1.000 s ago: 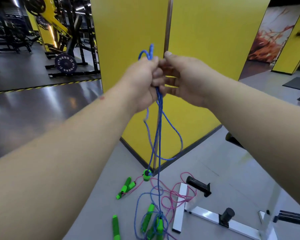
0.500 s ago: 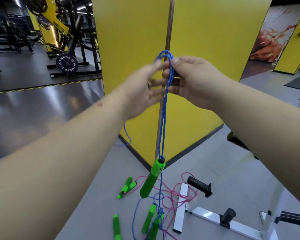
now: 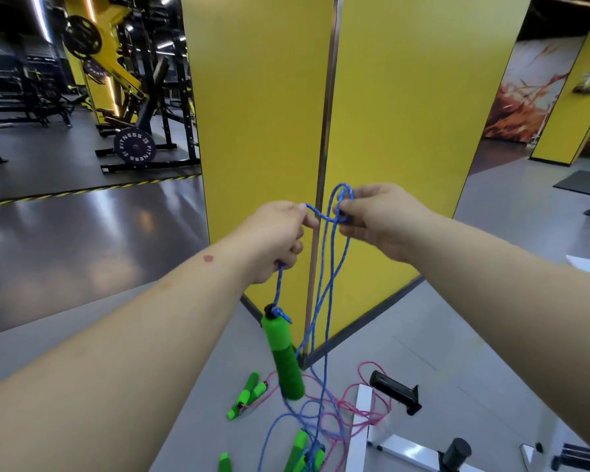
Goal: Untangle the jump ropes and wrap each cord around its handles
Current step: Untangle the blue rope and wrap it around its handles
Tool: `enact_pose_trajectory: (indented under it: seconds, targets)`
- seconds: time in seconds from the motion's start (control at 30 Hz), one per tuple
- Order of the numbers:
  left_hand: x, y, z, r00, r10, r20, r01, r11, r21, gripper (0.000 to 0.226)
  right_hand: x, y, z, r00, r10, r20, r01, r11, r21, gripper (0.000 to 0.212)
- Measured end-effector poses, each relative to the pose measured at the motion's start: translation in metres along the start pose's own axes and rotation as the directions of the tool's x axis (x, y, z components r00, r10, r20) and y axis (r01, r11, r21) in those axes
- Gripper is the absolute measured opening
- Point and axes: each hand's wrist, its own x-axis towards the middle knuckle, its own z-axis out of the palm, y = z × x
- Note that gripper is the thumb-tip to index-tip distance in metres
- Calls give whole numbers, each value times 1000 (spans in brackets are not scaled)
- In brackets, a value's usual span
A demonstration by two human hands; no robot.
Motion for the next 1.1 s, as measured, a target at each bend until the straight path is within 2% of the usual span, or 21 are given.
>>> enact_pose_trajectory:
  seconds: [0.07, 0.1, 0.23, 0.3, 0.37, 0.47, 0.53, 0.6, 0.7, 0.77, 0.83, 0.9, 0.97, 1.0, 1.03, 1.07, 1.1]
  targets:
    - [0, 13, 0, 994, -84, 76, 104, 945, -311, 32, -4, 12, 3, 995, 73, 65, -72, 997, -4, 9]
    - [2, 18, 0, 989, -97, 111, 134, 905, -403, 32, -6, 17, 5, 990, 102, 93, -103, 995, 7, 9]
    - [6, 32, 1, 982, -98, 162, 175, 797, -578, 32, -19, 25, 13, 957, 173, 233, -200, 975, 97, 44]
    - [9, 37, 2, 984, -88, 153, 164, 767, -620, 31, -27, 25, 17, 916, 158, 369, -210, 972, 105, 50]
    - [13, 43, 2, 987, -82, 137, 152, 743, -652, 30, -38, 21, 21, 868, 139, 477, -193, 979, 66, 38]
    - [18, 51, -1, 992, -90, 88, 126, 696, -707, 29, -48, 15, 23, 861, 68, 504, -66, 998, -22, 18]
    - [18, 51, -2, 997, -68, 39, 77, 725, -684, 28, -51, 6, 22, 885, -14, 465, 3, 1000, 26, 17]
    - [10, 43, -3, 998, -32, 55, 57, 843, -535, 32, -50, -7, 20, 927, -107, 360, 56, 987, 148, 17]
    - [-18, 22, -1, 946, -22, 324, 107, 963, -246, 52, -42, -28, 16, 969, -196, 150, 150, 952, 268, 19]
    - [-37, 14, 5, 910, -46, 412, 101, 988, -114, 51, -36, -37, 13, 973, -224, 62, 205, 952, 226, 21]
    - [-46, 12, 8, 924, 10, 383, 9, 999, -49, 26, -31, -39, 9, 981, -195, 10, 191, 971, 145, 24]
    - [-48, 19, 4, 940, 65, 335, -40, 996, -80, 14, -31, -37, 4, 987, -142, -72, 142, 990, -4, 29]
    - [-49, 31, -5, 929, 101, 355, -36, 982, -186, 16, -31, -32, -3, 955, -253, -155, 224, 957, -184, 16]
    - [-51, 37, -9, 915, 125, 385, -38, 974, -225, 16, -34, -30, -6, 948, -295, -121, 260, 935, -243, 18]
    - [-54, 43, -12, 897, 145, 419, -36, 966, -257, 14, -37, -27, -6, 959, -282, -9, 271, 928, -255, 38]
    - [-58, 49, -14, 879, 157, 450, -24, 957, -288, 13, -40, -25, -5, 963, -231, 137, 257, 942, -217, 51]
    - [-60, 54, -15, 863, 167, 476, -3, 945, -326, 12, -43, -21, -2, 944, -151, 292, 206, 964, -169, 50]
